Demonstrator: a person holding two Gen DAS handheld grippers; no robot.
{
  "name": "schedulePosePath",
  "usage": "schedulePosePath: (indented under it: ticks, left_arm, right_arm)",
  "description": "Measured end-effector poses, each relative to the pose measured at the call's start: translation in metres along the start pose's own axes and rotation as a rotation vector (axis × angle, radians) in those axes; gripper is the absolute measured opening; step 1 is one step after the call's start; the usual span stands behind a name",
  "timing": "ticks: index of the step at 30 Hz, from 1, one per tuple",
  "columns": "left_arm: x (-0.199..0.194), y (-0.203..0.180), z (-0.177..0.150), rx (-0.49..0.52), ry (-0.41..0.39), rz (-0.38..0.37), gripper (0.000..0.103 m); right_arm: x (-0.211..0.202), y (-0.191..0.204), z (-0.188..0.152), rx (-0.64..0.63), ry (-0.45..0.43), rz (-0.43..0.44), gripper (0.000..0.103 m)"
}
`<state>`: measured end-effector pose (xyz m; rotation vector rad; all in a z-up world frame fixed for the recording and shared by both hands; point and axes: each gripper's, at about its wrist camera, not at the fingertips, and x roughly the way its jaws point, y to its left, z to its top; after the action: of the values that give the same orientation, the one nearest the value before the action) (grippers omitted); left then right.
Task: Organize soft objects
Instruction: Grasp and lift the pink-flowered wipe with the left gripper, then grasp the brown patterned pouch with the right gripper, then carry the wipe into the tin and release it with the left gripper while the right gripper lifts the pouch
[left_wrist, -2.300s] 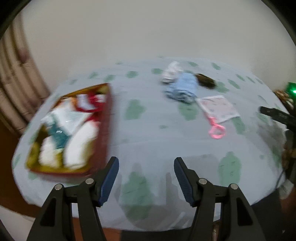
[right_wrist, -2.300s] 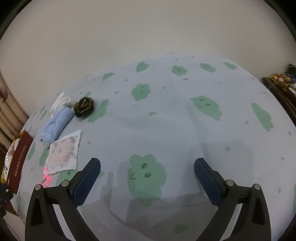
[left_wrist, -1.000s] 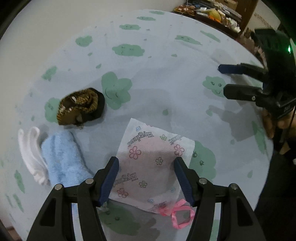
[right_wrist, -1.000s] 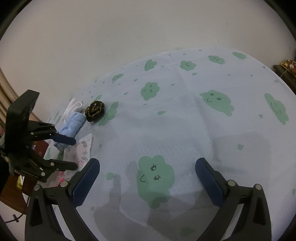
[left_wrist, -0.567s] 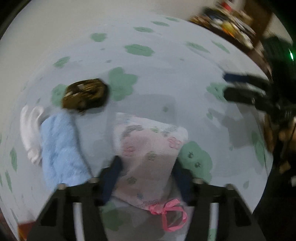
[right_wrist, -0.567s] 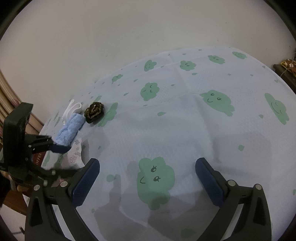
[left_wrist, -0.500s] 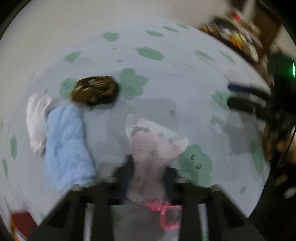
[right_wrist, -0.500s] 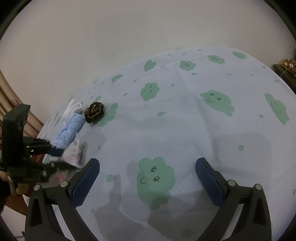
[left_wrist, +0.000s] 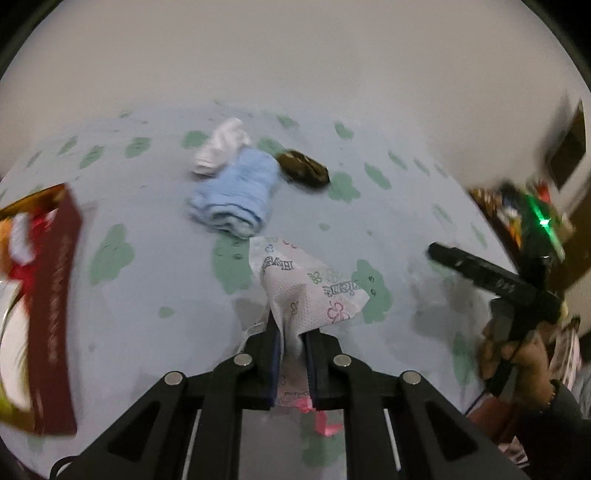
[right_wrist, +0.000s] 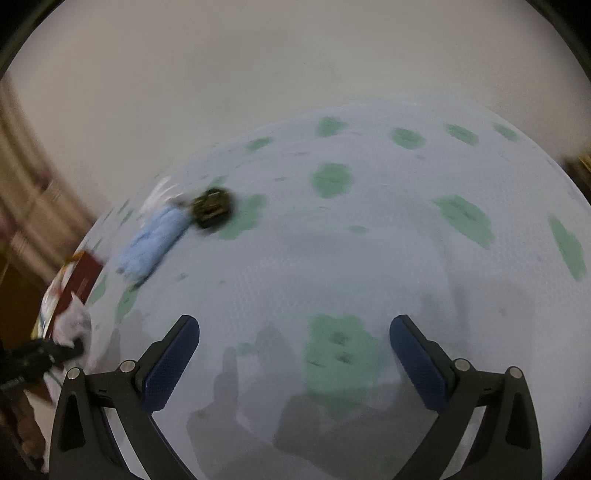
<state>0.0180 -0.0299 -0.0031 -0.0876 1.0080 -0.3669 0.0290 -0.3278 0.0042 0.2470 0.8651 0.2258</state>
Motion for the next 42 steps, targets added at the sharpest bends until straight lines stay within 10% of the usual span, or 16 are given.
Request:
schedulePosePath:
  ticks: [8, 11, 24, 27, 42]
  left_arm:
    - [-0.009, 0.026, -0.009, -0.118, -0.001, 0.023, 0.011]
    - [-0.013, 0.028, -0.011, -0.130, -0.020, 0.013, 0.012]
    - [-0.011, 0.030, -0.012, -0.118, 0.003, -0.020, 0.012]
    - [-0.010, 0.032, -0.014, -0.133, 0.013, -0.025, 0.012]
    - [-0.039, 0.031, -0.028, -0.162, -0.032, -0.035, 0.012]
  right_arm:
    - [0.058, 0.061, 0.079, -0.310, 0.062, 0.028, 0.100]
    - [0.091, 0.074, 0.098, -0.402, 0.127, 0.005, 0.077]
    - [0.165, 0.097, 0.122, -0.511, 0.308, 0.027, 0.075]
    - [0.159, 0.098, 0.123, -0.499, 0.297, 0.012, 0.043]
    - [0.022, 0.090, 0.013, -0.248, 0.142, 0.108, 0.038]
